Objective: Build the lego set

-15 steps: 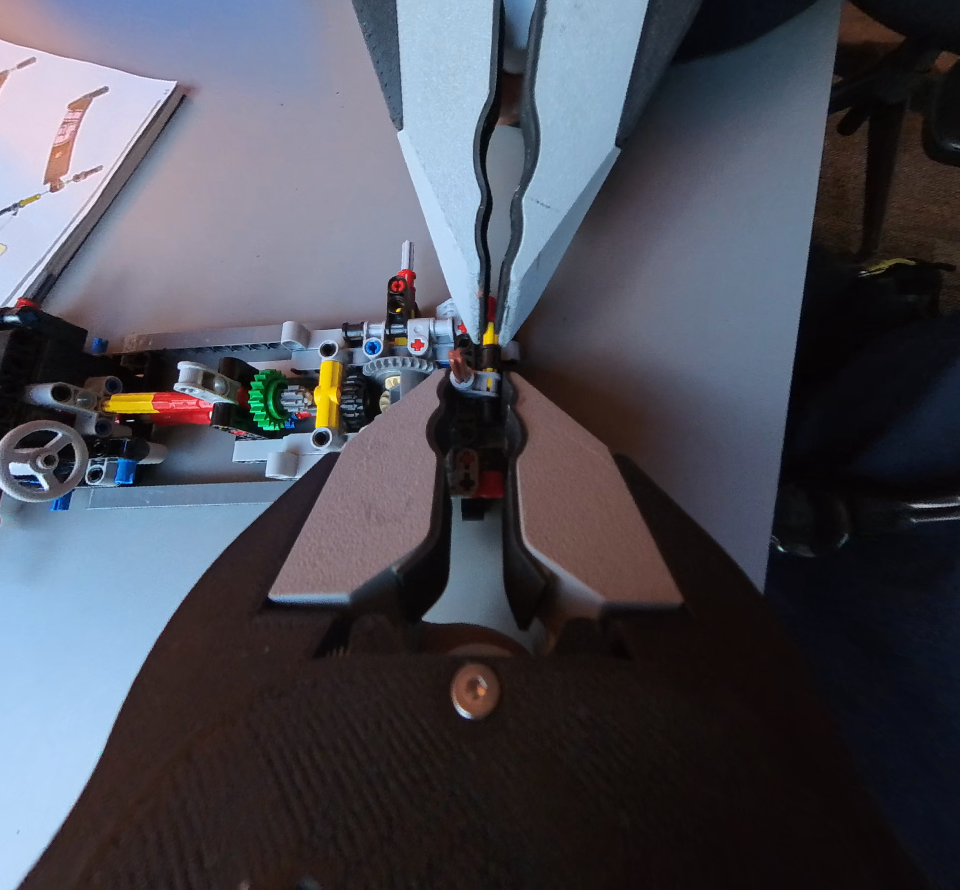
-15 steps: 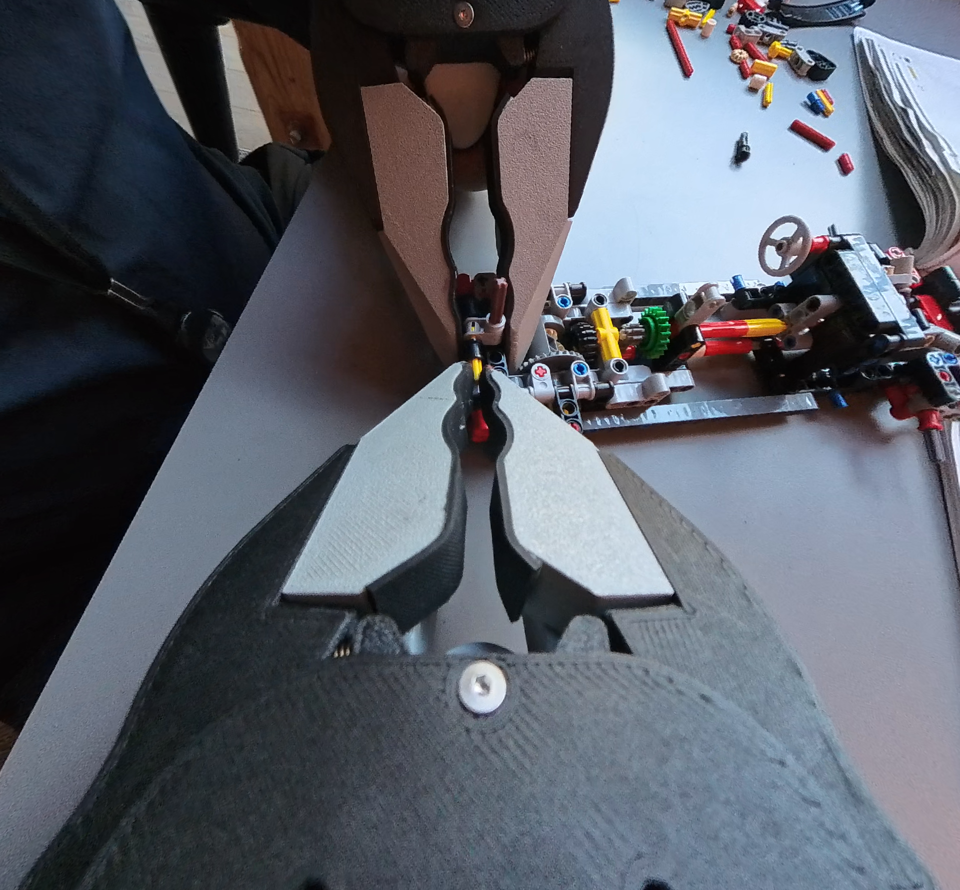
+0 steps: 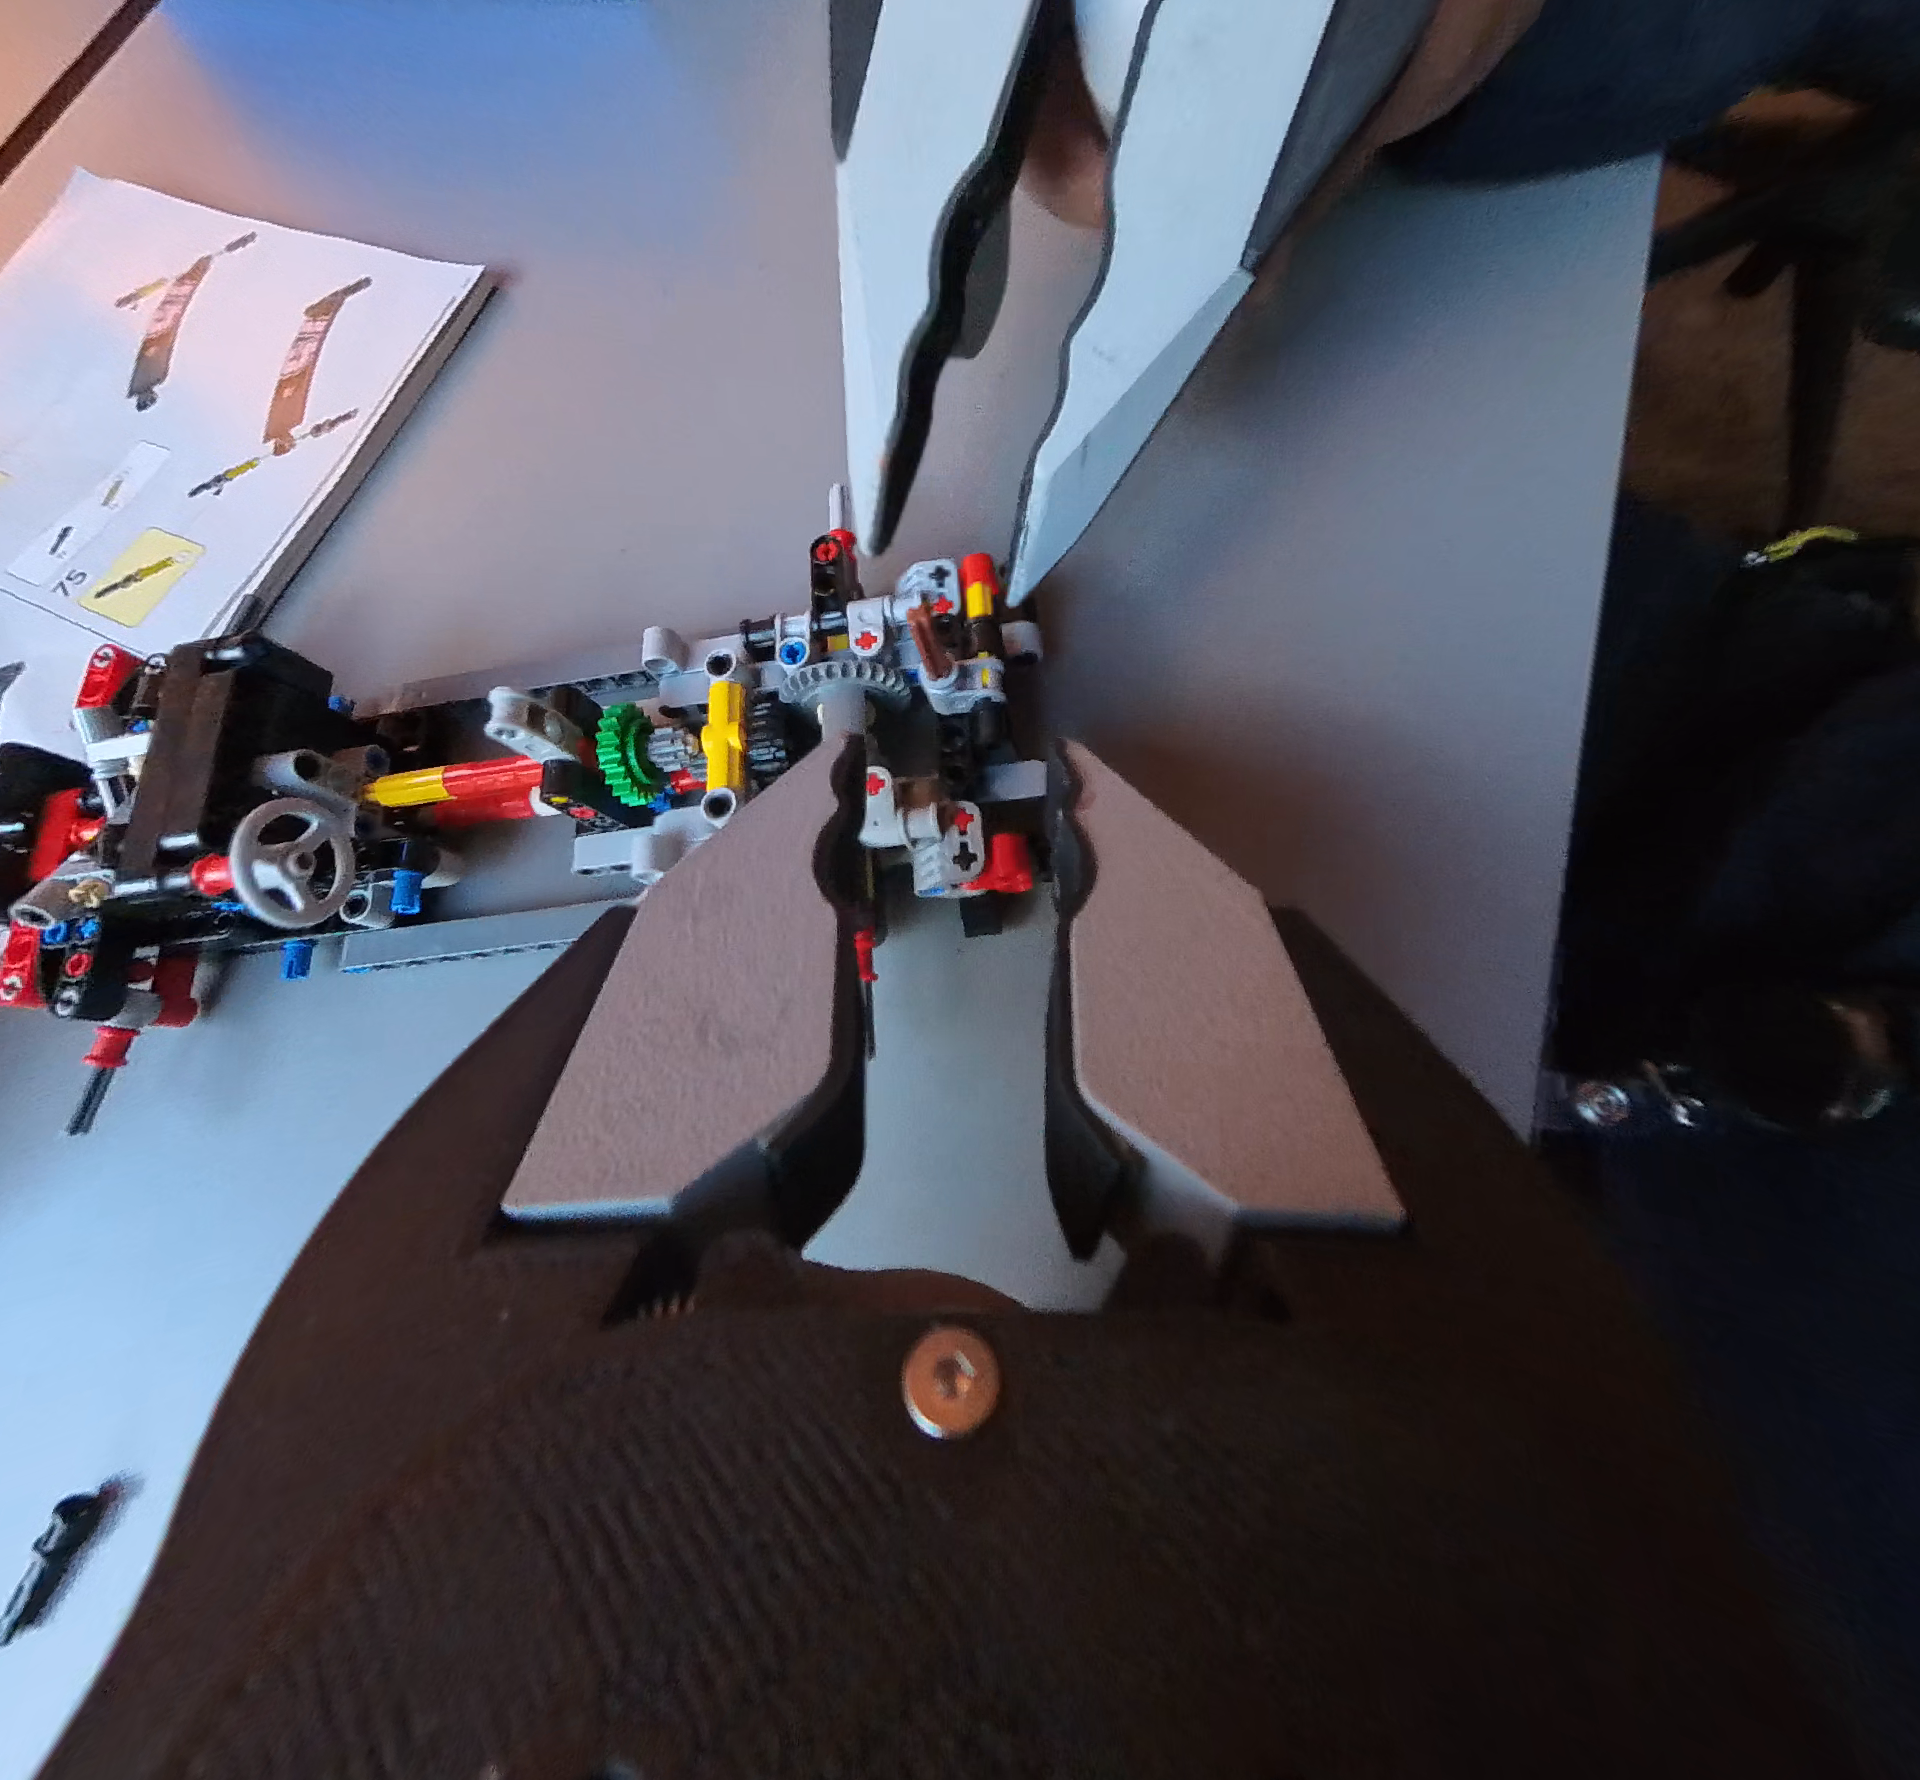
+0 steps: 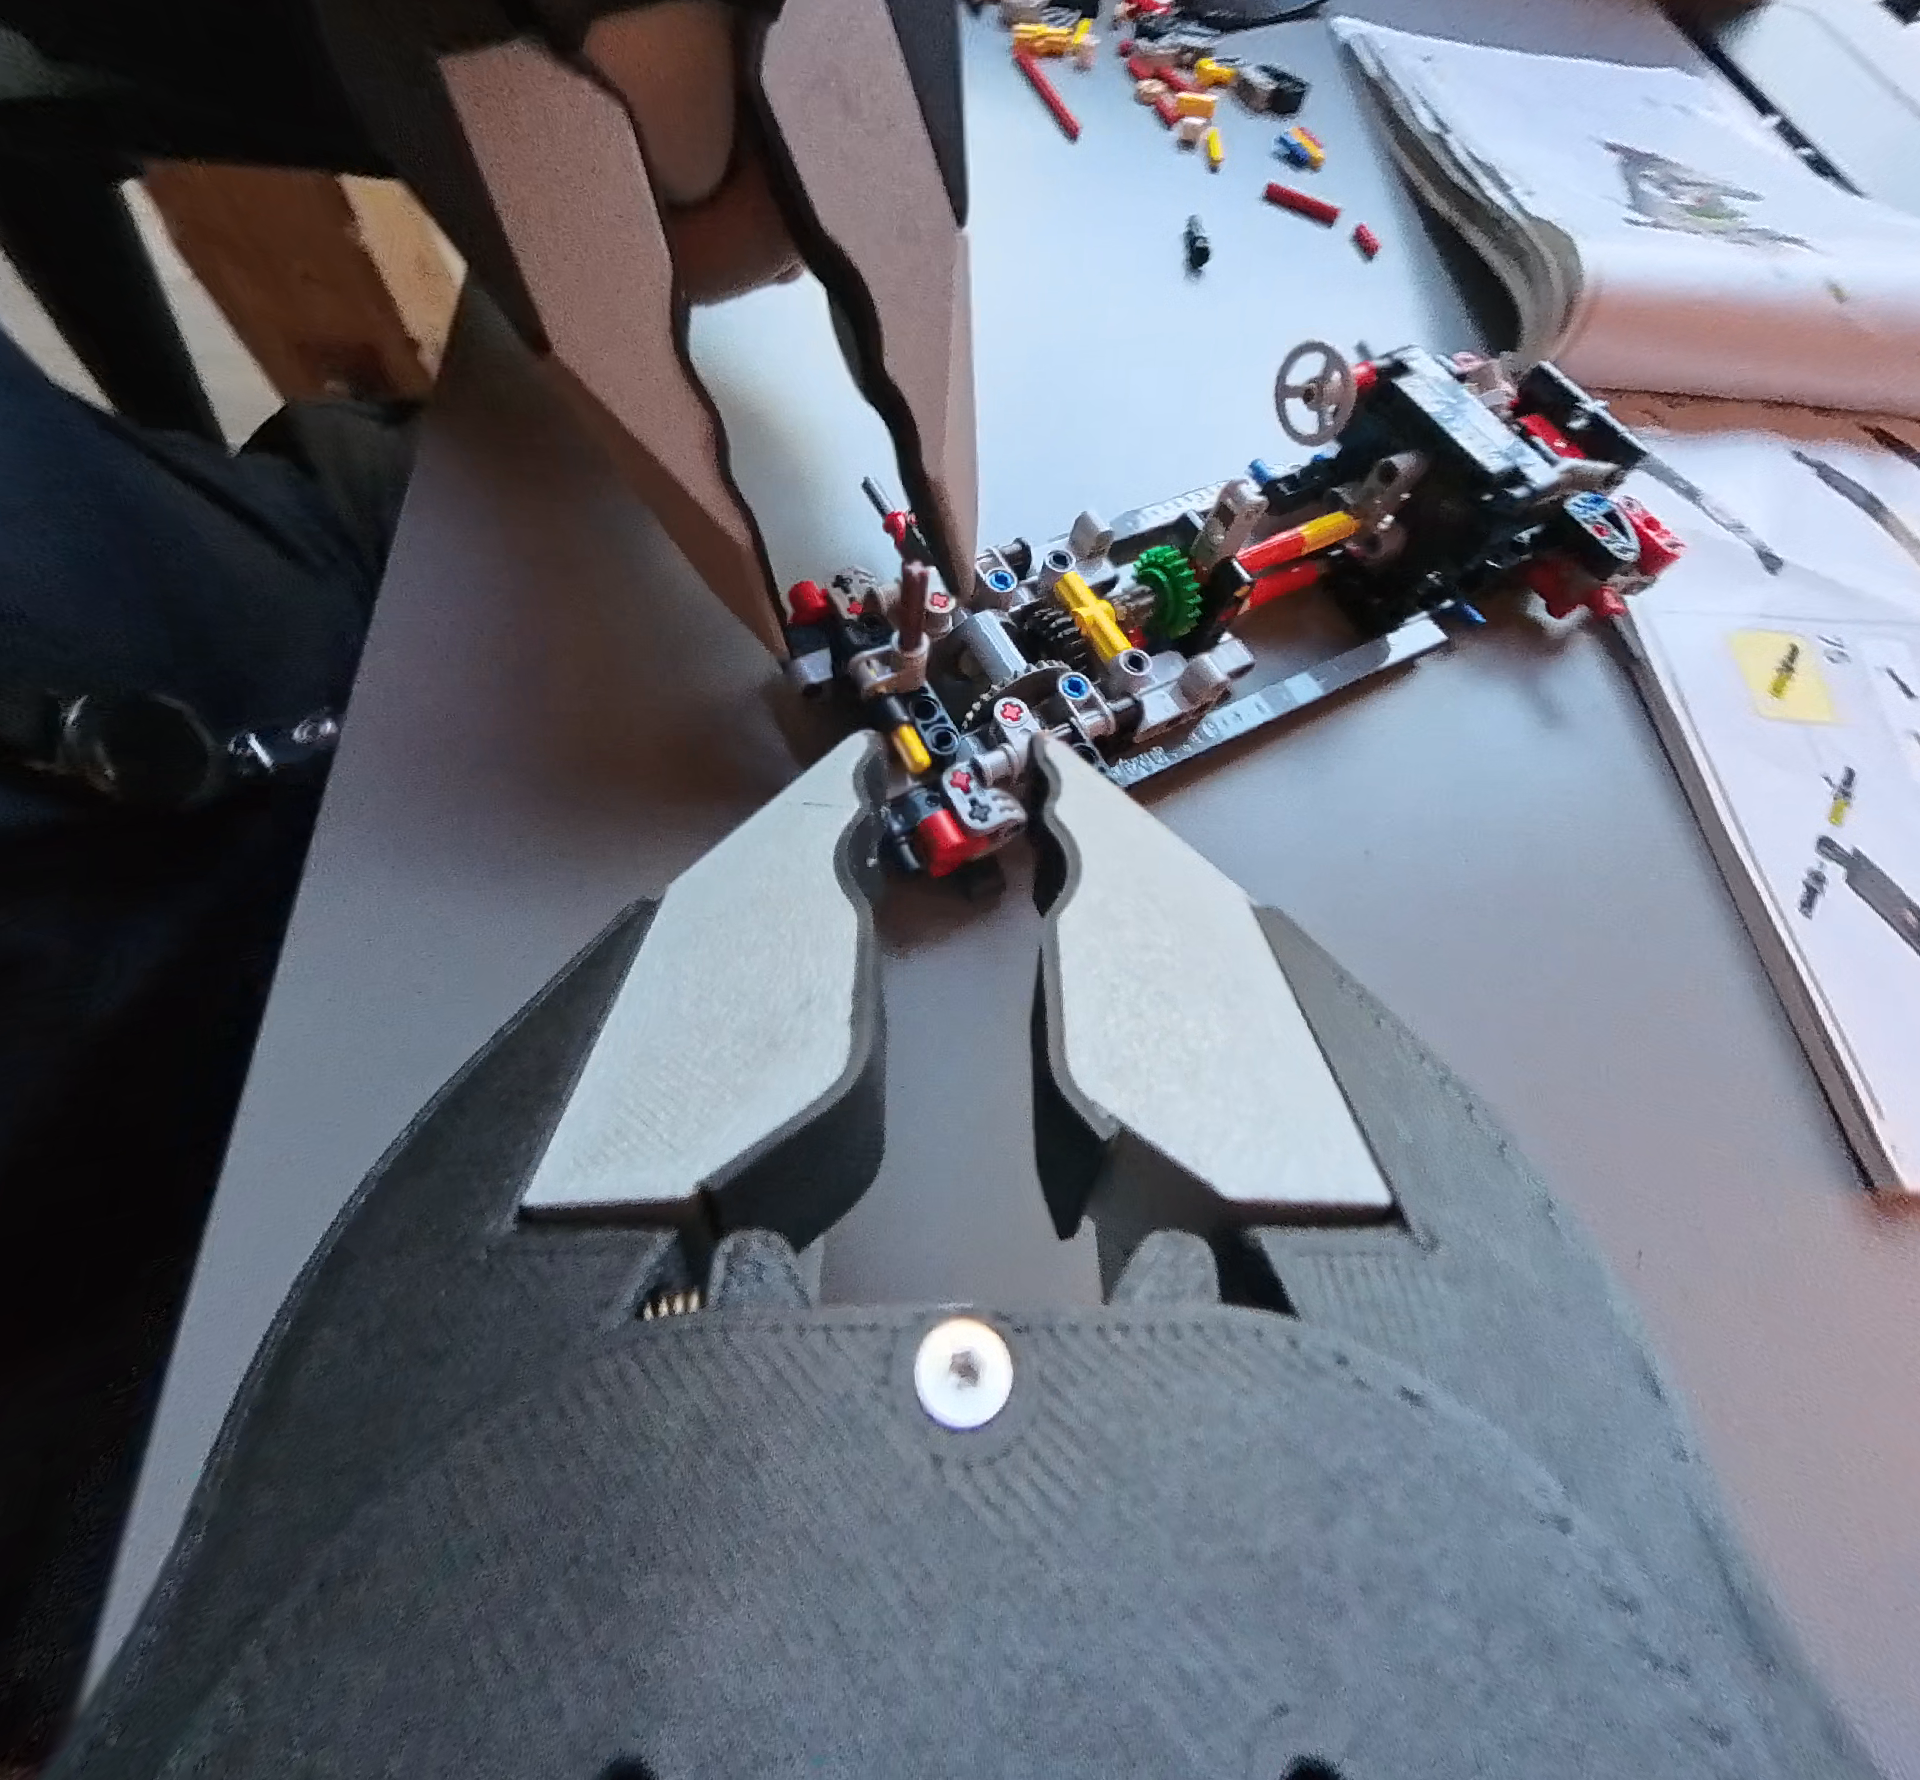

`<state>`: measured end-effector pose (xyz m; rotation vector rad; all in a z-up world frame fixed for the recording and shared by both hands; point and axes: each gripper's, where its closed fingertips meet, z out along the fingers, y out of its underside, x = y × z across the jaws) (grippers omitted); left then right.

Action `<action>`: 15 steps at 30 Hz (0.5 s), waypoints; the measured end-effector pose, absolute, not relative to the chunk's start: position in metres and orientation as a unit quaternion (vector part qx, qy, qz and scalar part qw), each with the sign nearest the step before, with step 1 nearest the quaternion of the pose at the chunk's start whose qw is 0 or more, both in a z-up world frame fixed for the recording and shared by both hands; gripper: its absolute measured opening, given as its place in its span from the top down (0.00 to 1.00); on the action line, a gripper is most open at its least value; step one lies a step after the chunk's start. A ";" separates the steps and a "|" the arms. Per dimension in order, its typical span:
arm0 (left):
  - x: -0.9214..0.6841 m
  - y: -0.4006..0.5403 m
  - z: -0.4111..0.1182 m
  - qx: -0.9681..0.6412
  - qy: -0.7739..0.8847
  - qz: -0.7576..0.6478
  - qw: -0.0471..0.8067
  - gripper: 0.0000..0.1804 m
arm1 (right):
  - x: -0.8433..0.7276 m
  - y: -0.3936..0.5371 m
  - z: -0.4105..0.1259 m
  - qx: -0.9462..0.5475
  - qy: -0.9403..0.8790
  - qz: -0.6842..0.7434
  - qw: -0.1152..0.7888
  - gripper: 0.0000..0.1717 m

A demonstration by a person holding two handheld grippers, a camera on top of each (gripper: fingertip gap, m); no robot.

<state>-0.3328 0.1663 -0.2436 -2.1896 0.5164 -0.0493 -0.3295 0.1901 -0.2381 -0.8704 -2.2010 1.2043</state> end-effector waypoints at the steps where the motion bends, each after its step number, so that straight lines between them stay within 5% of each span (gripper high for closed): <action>1: -0.331 0.167 -0.246 -0.879 0.216 -0.017 0.425 0.83 | -0.328 0.190 -0.236 -0.329 -0.797 0.440 0.249 0.85; 15: -0.324 0.171 -0.251 -0.877 0.187 -0.074 0.435 0.93 | -0.324 0.192 -0.248 -0.493 -0.729 0.360 0.309 0.86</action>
